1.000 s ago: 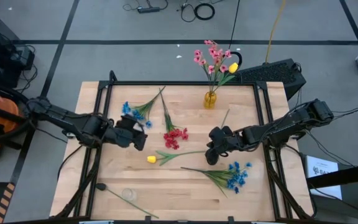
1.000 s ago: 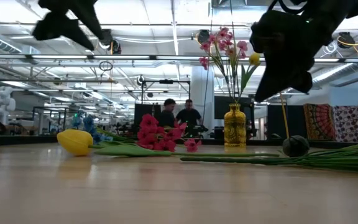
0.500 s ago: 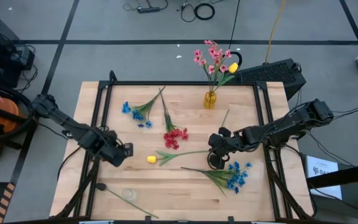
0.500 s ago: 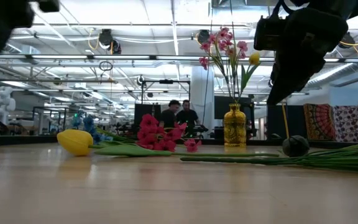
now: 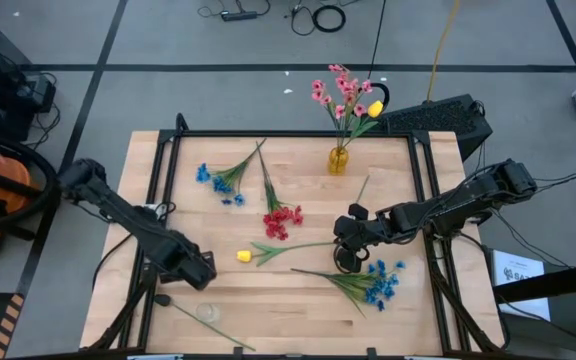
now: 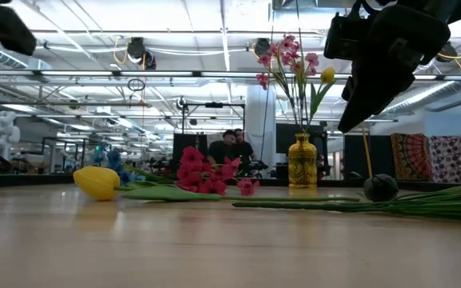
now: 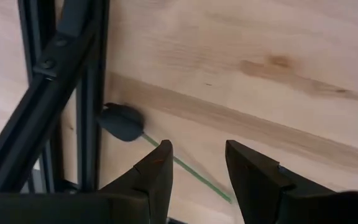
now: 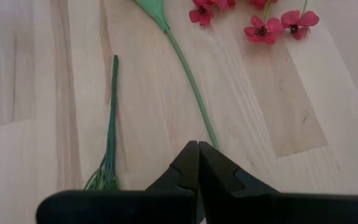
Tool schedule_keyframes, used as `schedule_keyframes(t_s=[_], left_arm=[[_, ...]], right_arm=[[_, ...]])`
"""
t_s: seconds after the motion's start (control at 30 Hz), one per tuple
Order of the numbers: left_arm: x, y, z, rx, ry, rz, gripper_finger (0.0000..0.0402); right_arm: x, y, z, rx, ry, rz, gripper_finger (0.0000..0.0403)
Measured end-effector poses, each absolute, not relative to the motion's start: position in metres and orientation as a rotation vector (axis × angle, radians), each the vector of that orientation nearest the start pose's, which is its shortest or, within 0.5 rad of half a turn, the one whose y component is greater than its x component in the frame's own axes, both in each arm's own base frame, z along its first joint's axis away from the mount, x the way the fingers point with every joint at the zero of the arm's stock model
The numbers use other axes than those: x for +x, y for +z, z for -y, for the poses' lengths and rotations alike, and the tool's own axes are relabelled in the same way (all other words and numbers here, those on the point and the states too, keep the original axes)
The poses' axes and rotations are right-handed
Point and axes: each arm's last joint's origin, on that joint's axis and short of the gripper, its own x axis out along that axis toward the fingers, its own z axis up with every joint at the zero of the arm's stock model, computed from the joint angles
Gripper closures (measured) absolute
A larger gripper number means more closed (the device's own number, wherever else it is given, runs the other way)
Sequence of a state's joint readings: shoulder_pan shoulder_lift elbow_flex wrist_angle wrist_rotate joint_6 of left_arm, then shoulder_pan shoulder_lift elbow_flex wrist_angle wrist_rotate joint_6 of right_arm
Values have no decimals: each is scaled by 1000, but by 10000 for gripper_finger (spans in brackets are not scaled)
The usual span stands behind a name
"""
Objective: Sort flowers into vase by color
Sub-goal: Put the bottom black flower into the transparent vase
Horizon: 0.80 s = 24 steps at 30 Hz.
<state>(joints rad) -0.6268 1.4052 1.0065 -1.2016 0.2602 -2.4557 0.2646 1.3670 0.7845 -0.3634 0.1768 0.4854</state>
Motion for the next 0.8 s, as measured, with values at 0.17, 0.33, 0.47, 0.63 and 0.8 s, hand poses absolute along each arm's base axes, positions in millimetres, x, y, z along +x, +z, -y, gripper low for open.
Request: schedule_keyframes(t_s=[0.17, 0.33, 0.47, 0.63, 0.8], left_arm=[[182, 215, 145, -1397, 1507, -1390, 246], [186, 204, 156, -1381, 1509, -1416, 246], [186, 196, 162, -1350, 1561, -1446, 246], [188, 188, 167, -1339, 1572, -1445, 246], [189, 182, 169, -1317, 1611, -1428, 246]], right_arm=[[253, 199, -63, 243, -144, -917, 403], [253, 199, -63, 243, -144, -918, 403], [253, 199, -63, 239, -142, -918, 403], [253, 199, -63, 219, -133, -919, 403], [253, 199, -63, 214, -131, -919, 403]])
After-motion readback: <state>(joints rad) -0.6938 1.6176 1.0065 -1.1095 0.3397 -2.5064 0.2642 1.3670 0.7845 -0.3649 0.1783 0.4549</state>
